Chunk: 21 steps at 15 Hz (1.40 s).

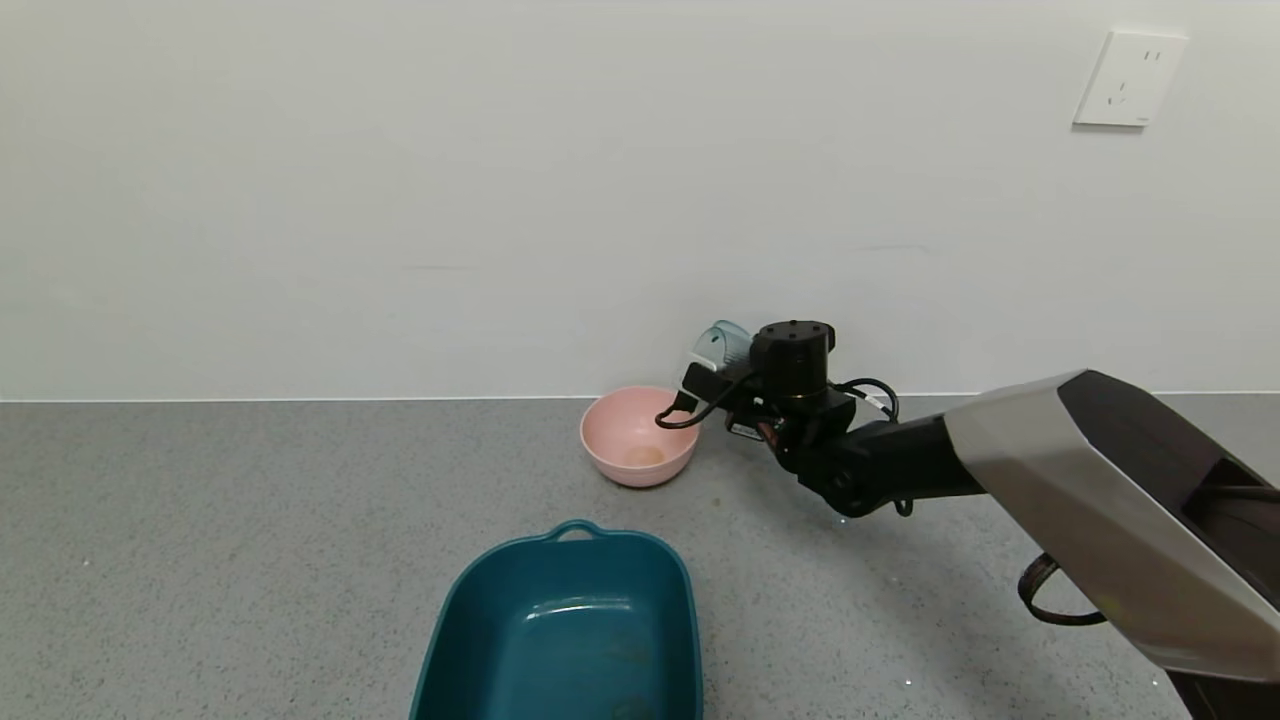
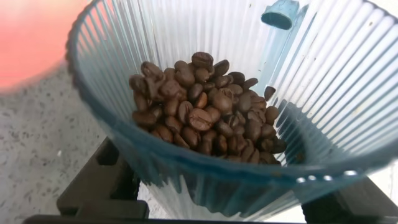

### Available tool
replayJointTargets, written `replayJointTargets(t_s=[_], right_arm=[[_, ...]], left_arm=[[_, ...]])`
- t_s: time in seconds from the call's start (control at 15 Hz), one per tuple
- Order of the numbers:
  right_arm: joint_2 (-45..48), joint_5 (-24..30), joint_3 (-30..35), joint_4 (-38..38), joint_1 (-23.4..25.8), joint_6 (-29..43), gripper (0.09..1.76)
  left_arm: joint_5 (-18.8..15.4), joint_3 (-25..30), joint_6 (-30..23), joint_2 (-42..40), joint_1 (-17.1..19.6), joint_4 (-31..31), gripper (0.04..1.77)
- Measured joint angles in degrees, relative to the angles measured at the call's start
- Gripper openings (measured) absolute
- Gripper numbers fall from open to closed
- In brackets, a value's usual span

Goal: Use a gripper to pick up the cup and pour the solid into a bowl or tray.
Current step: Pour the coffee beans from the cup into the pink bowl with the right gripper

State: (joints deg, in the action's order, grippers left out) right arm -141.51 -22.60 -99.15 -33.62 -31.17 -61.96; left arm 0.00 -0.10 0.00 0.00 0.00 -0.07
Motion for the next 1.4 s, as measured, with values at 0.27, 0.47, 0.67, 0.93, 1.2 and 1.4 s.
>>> replayJointTargets(t_s=[0.27, 0.47, 0.67, 0.93, 1.2, 1.4], right_arm=[[-1.3, -0.8, -2.0, -0.3, -0.8, -4.4, 1.38], [-2.0, -0.8, -3.1, -0.3, -1.2, -8.7, 1.38], [-2.8, -0.8, -4.7, -0.4, -1.3, -11.3, 1.38], [-3.7, -0.8, -6.5, -0.4, -1.6, -14.7, 1.38], [-4.2, -0.7, -7.2, -0.4, -1.9, -18.1, 1.38], [-4.5, -0.7, -7.4, -0.5, -2.1, -21.0, 1.38]], left_arm=[[0.0, 0.0, 0.0, 0.0, 0.0, 0.0, 1.75], [0.0, 0.0, 0.0, 0.0, 0.0, 0.0, 1.75], [0.0, 0.0, 0.0, 0.0, 0.0, 0.0, 1.75], [0.0, 0.0, 0.0, 0.0, 0.0, 0.0, 1.75], [0.0, 0.0, 0.0, 0.0, 0.0, 0.0, 1.75], [0.0, 0.0, 0.0, 0.0, 0.0, 0.0, 1.75]])
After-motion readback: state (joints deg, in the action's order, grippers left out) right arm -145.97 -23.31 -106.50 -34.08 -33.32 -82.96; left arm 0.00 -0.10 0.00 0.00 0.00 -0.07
